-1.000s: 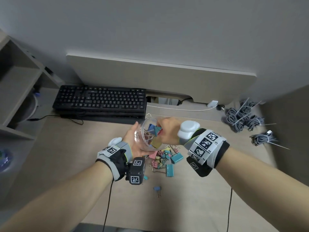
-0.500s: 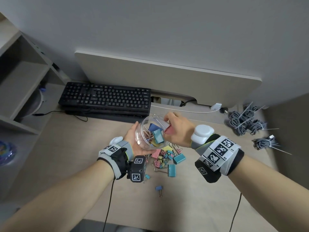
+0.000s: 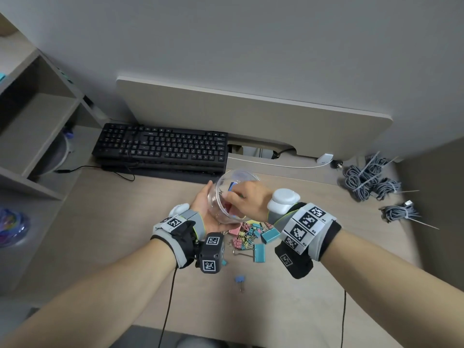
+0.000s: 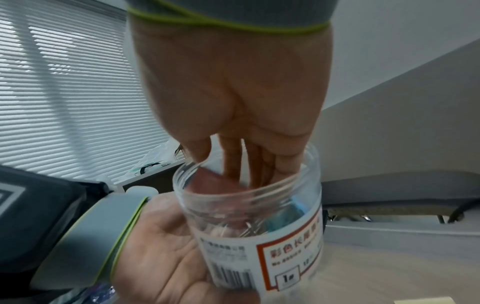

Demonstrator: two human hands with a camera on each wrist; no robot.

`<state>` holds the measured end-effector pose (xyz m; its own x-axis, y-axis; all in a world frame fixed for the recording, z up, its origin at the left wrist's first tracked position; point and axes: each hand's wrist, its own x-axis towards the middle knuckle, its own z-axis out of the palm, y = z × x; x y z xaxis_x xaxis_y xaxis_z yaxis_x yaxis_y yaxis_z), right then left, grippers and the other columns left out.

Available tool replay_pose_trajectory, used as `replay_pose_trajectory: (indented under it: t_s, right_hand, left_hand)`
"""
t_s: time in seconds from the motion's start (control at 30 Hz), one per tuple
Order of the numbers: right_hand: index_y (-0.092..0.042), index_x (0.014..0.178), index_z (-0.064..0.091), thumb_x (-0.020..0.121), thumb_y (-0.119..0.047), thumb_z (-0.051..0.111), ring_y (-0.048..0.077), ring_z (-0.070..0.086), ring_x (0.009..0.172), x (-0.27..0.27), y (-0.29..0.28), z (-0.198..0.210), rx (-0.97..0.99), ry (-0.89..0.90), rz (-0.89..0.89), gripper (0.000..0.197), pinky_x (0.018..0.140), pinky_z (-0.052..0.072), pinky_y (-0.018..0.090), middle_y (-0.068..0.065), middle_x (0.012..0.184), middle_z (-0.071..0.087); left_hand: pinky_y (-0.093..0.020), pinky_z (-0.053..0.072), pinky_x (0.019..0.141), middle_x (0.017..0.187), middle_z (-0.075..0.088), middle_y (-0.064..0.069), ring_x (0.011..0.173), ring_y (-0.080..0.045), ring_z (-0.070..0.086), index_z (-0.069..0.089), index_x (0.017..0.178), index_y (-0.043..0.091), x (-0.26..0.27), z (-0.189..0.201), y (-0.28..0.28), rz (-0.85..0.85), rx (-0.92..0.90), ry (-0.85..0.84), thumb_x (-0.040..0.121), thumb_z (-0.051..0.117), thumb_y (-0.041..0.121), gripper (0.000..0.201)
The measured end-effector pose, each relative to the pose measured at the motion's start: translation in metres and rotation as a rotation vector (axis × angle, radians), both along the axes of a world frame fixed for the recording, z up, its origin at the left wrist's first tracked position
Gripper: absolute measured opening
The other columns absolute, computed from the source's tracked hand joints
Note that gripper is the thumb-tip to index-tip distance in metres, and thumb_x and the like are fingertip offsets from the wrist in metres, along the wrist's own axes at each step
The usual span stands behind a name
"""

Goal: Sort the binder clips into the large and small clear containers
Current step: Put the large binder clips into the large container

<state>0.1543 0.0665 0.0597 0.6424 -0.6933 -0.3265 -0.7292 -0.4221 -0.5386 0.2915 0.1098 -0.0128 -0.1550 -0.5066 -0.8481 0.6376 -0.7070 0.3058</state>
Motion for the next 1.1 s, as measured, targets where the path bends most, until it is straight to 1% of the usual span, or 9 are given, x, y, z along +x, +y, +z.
replay_pose_trajectory:
  t_s: [0.2,0.27,0.37,0.53,0.63,0.73,0.8,0.9,1.1]
  right_hand:
    - [-0.014,0.078,0.065,0.091,-0.024,0.06,0.013,0.05,0.073,-0.007,0.0,-0.005,0.056,0.107,0.141,0.016,0.062,0.034,0.023,-0.012,0.068,0.052]
    - [-0.02,0.065,0.053,0.088,-0.028,0.064,0.013,0.047,0.064,-0.003,0.0,-0.007,0.04,0.129,0.097,0.027,0.053,0.031,0.022,-0.011,0.063,0.048]
    - [-0.022,0.059,0.045,0.088,-0.031,0.062,0.012,0.044,0.057,0.002,0.0,-0.016,0.031,0.176,0.033,0.035,0.05,0.031,0.022,-0.009,0.06,0.047]
    - [-0.014,0.094,0.058,0.091,-0.022,0.057,0.016,0.055,0.078,-0.008,0.001,-0.01,0.116,0.093,0.021,0.009,0.062,0.039,0.024,-0.006,0.08,0.056]
    - [-0.018,0.108,0.062,0.091,-0.005,0.047,0.016,0.055,0.078,-0.012,0.003,-0.003,0.171,0.076,0.092,0.026,0.06,0.041,0.017,-0.005,0.087,0.057]
    - [-0.031,0.127,0.058,0.09,-0.003,0.048,0.022,0.059,0.101,-0.009,0.003,-0.006,0.177,0.24,0.23,0.048,0.084,0.051,0.029,-0.001,0.112,0.062]
    - [-0.03,0.127,0.059,0.089,-0.002,0.05,0.022,0.059,0.109,-0.008,0.004,-0.005,0.153,0.292,0.271,0.049,0.092,0.05,0.033,-0.001,0.12,0.063]
    - [-0.018,0.115,0.068,0.089,-0.003,0.05,0.012,0.057,0.099,-0.01,0.002,0.002,0.12,0.188,0.212,0.035,0.082,0.041,0.02,-0.006,0.11,0.065]
    - [-0.014,0.103,0.07,0.093,-0.021,0.056,0.017,0.058,0.077,-0.011,-0.01,0.009,0.09,0.12,0.084,0.019,0.071,0.046,0.026,0.001,0.08,0.066]
  left_hand:
    - [-0.053,0.052,0.09,0.09,0.077,-0.016,0.092,-0.039,0.069,0.07,0.11,0.012,-0.002,-0.001,0.004,-0.039,-0.011,0.007,0.092,0.035,0.07,0.071]
    - [-0.052,0.053,0.086,0.088,0.076,-0.018,0.086,-0.039,0.069,0.07,0.105,0.011,-0.007,0.001,0.005,-0.049,-0.013,0.01,0.092,0.037,0.069,0.068]
    - [-0.053,0.054,0.079,0.108,0.072,-0.022,0.095,-0.042,0.067,0.068,0.114,0.012,-0.015,0.005,0.007,-0.064,-0.01,0.008,0.092,0.04,0.068,0.067]
    - [-0.064,0.044,0.101,0.111,0.071,-0.02,0.111,-0.046,0.062,0.067,0.117,0.013,-0.011,-0.001,0.008,-0.072,-0.003,-0.003,0.09,0.042,0.07,0.068]
    - [-0.066,0.042,0.103,0.112,0.072,-0.023,0.107,-0.047,0.065,0.069,0.118,0.013,-0.006,-0.003,0.007,-0.072,-0.011,-0.003,0.091,0.037,0.071,0.072]
    - [-0.066,0.04,0.104,0.12,0.068,-0.023,0.11,-0.048,0.063,0.067,0.12,0.014,-0.005,-0.005,0.007,-0.085,-0.009,-0.002,0.09,0.036,0.072,0.073]
    - [-0.068,0.039,0.104,0.121,0.068,-0.022,0.113,-0.049,0.062,0.068,0.122,0.015,-0.006,-0.004,0.007,-0.104,-0.021,0.004,0.088,0.039,0.073,0.073]
    - [-0.068,0.043,0.099,0.113,0.073,-0.02,0.11,-0.047,0.065,0.067,0.124,0.014,-0.007,-0.007,0.009,-0.095,-0.025,-0.011,0.087,0.044,0.073,0.074]
    - [-0.07,0.04,0.102,0.125,0.067,-0.02,0.113,-0.048,0.063,0.067,0.125,0.02,-0.003,-0.011,0.009,-0.1,-0.016,0.014,0.084,0.044,0.075,0.073]
